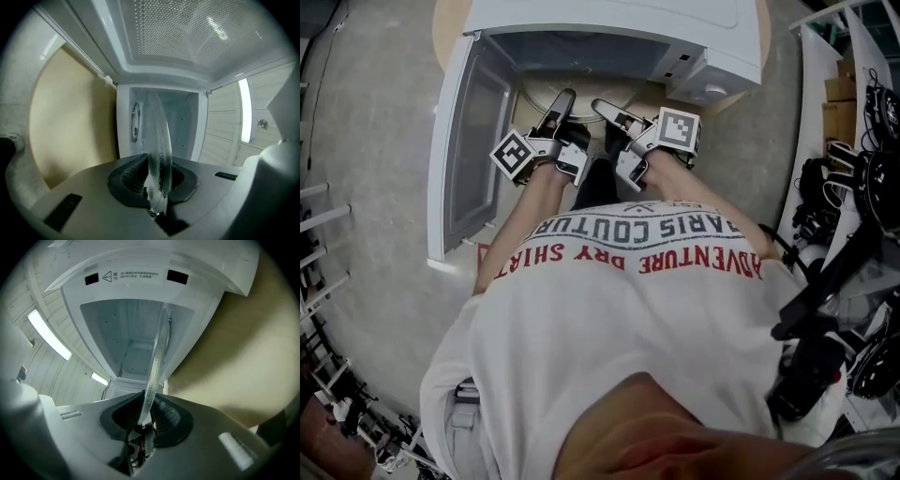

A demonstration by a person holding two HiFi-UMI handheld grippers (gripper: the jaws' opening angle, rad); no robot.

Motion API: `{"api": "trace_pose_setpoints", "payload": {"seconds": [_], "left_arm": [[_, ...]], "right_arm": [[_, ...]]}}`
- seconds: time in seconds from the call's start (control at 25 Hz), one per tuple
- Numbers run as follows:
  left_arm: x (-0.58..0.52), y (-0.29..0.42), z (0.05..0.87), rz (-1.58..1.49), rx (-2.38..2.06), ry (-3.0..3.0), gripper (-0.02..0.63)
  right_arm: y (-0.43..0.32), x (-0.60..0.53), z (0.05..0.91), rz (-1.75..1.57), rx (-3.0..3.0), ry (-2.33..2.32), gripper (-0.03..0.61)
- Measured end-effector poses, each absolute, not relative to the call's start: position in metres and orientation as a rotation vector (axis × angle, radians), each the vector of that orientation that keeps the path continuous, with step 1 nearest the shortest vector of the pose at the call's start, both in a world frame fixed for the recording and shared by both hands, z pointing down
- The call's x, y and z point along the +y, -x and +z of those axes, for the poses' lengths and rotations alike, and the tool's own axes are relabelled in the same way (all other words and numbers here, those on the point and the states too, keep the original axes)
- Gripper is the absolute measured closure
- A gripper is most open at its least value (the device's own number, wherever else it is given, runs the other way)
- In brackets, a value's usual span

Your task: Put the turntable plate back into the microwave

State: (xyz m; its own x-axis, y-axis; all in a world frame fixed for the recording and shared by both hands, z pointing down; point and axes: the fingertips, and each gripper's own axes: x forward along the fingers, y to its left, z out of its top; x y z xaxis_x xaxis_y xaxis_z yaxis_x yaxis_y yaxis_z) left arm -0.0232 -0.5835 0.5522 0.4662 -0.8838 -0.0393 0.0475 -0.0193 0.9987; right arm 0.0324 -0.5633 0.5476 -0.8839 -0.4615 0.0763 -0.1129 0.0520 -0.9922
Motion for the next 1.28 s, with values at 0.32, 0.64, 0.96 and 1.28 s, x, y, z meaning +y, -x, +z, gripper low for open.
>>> {"api": "trace_pose_setpoints", "payload": {"seconds": [0.32, 0.64, 0.96, 1.28], "left_arm": [[-0.597, 0.030, 0.565, -0.875, -0.796, -1.359, 0.586], [-0.599, 0.028, 0.566, -0.876, -0.783, -1.336, 0.586], [-0.599, 0.024, 0.567, -0.861, -0.793, -1.348, 0.586], [-0.582, 0.028, 0.563, -0.875, -0.802, -1.351, 0.568]], "right_arm": [[-0.028, -0.579, 0.559, -1.893, 2.039, 0.624, 0.523], [-0.031, -0.581, 0.558, -1.890, 1.956, 0.630, 0.528], [-0.040, -0.587, 0.565, -1.903, 1.849, 0.664, 0.541], [-0.043, -0.591, 0.566, -1.896, 1.843, 0.677, 0.545]]}}
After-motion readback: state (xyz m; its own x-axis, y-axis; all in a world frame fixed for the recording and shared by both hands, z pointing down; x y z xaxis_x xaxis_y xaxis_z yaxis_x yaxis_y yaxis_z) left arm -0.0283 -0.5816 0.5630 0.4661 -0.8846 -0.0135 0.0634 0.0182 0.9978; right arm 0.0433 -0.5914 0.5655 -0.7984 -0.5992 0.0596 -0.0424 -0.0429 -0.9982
